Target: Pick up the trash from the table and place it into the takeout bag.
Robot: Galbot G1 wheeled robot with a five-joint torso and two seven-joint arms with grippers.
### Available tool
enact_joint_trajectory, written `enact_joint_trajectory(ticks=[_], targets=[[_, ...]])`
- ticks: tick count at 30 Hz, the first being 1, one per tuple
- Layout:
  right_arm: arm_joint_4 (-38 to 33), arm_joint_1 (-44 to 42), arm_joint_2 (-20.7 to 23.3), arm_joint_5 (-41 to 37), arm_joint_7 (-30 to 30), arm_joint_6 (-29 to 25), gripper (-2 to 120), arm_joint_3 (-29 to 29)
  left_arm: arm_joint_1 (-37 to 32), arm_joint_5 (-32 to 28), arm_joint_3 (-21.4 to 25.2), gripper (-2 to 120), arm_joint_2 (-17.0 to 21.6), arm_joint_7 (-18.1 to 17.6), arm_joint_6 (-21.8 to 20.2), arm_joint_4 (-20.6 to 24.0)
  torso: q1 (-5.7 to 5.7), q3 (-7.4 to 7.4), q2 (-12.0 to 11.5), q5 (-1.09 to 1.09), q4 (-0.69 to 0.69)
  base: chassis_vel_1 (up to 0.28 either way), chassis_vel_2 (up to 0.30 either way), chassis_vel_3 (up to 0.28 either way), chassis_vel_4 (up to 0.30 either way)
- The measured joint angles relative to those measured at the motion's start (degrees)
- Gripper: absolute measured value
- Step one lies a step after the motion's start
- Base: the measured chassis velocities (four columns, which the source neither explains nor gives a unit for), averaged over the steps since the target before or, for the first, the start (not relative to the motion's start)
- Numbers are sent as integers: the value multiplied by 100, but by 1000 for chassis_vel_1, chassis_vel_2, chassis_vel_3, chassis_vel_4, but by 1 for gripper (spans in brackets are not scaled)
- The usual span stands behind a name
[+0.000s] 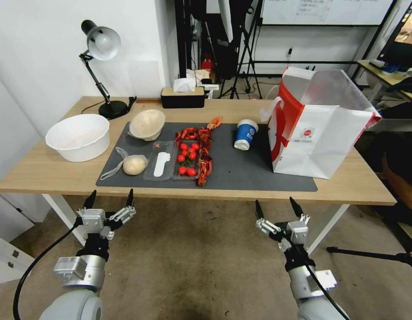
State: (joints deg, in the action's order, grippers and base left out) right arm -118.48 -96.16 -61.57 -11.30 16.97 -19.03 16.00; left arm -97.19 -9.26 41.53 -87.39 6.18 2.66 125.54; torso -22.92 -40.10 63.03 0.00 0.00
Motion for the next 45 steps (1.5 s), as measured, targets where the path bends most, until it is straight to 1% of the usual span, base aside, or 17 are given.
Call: enact_joint_trajectory(ticks=[6, 9, 10, 12, 13, 15, 16, 18, 19, 20, 23, 24, 25, 28, 33, 36, 45], targets=[[-56, 168, -28, -24, 252, 225, 100, -86, 0, 2, 4, 100, -4, 0, 2, 0, 0, 0, 0, 0, 0, 0, 0, 0, 0], [-120, 700, -58, -168, 764, 743, 100, -297, 2, 12, 8, 100, -17, 0, 9, -1, 0, 0, 0, 0, -1, 0, 0, 0, 0], [-120, 700, -58, -168, 764, 743, 100, -297, 2, 12, 8, 100, -17, 0, 9, -1, 0, 0, 0, 0, -1, 0, 0, 0, 0], [-122, 1149, -60, -361, 1017, 1070, 99, -462, 7, 14, 9, 100, -28, 0, 11, -7, 0, 0, 0, 0, 1, 0, 0, 0, 0], [-122, 1149, -60, -361, 1017, 1070, 99, -462, 7, 14, 9, 100, -28, 0, 11, -7, 0, 0, 0, 0, 1, 0, 0, 0, 0], [-57, 1711, -21, -745, 1141, 1403, 99, -694, 14, 21, 10, 100, -43, 0, 13, -9, 0, 0, 0, 0, 0, 0, 0, 0, 0], [-57, 1711, -21, -745, 1141, 1403, 99, -694, 14, 21, 10, 100, -43, 0, 13, -9, 0, 0, 0, 0, 0, 0, 0, 0, 0], [201, 2396, 28, -1169, 1183, 1591, 99, -1039, 15, 25, 15, 100, -59, 1, 15, -9, 0, -1, 0, 0, 0, 0, 0, 0, 0], [482, 2902, 34, -1433, 1243, 1681, 99, -1284, 17, 28, 31, 100, -73, 0, 17, -8, 0, -1, 0, -1, 0, 0, 0, 0, 0], [482, 2902, 34, -1433, 1243, 1681, 99, -1284, 17, 28, 31, 100, -73, 0, 17, -8, 0, -1, 0, -1, 0, 0, 0, 0, 0], [1279, 4173, -66, -1842, 1583, 1942, 99, -1814, 9, 37, 56, 100, -96, 0, 20, 3, -1, -2, -1, 1, 1, 0, 0, 0, 0], [1279, 4173, -66, -1842, 1583, 1942, 99, -1814, 9, 37, 56, 100, -96, 0, 20, 3, -1, -2, -1, 1, 1, 0, 0, 0, 0], [1484, 4486, -136, -1995, 1689, 2017, 99, -1936, 6, 39, 65, 100, -106, 0, 20, 10, -1, -1, 0, -2, 1, 0, 0, 0, 0], [2067, 5107, -416, -2192, 1985, 2149, 99, -2174, -22, 39, 93, 100, -138, 1, 24, 53, -1, -1, -1, 0, 0, 0, 0, 0, 0], [2526, 5584, -653, -2266, 2333, 2379, 99, -2372, -18, 39, 108, 100, -154, 1, 26, 56, -1, -1, -1, 0, 0, 0, 0, 0, 0], [2907, 5904, -819, -2316, 2619, 2666, 97, -2520, -17, 39, 113, 100, -161, -1, 34, 56, -1, -1, -1, 0, 0, 0, 0, 0, 0], [3683, 6403, -1135, -2462, 2879, 2899, 96, -2713, 17, 6, 143, 100, -147, -8, 110, -28, -1, 0, -1, 0, 0, 0, 0, 0, 0]])
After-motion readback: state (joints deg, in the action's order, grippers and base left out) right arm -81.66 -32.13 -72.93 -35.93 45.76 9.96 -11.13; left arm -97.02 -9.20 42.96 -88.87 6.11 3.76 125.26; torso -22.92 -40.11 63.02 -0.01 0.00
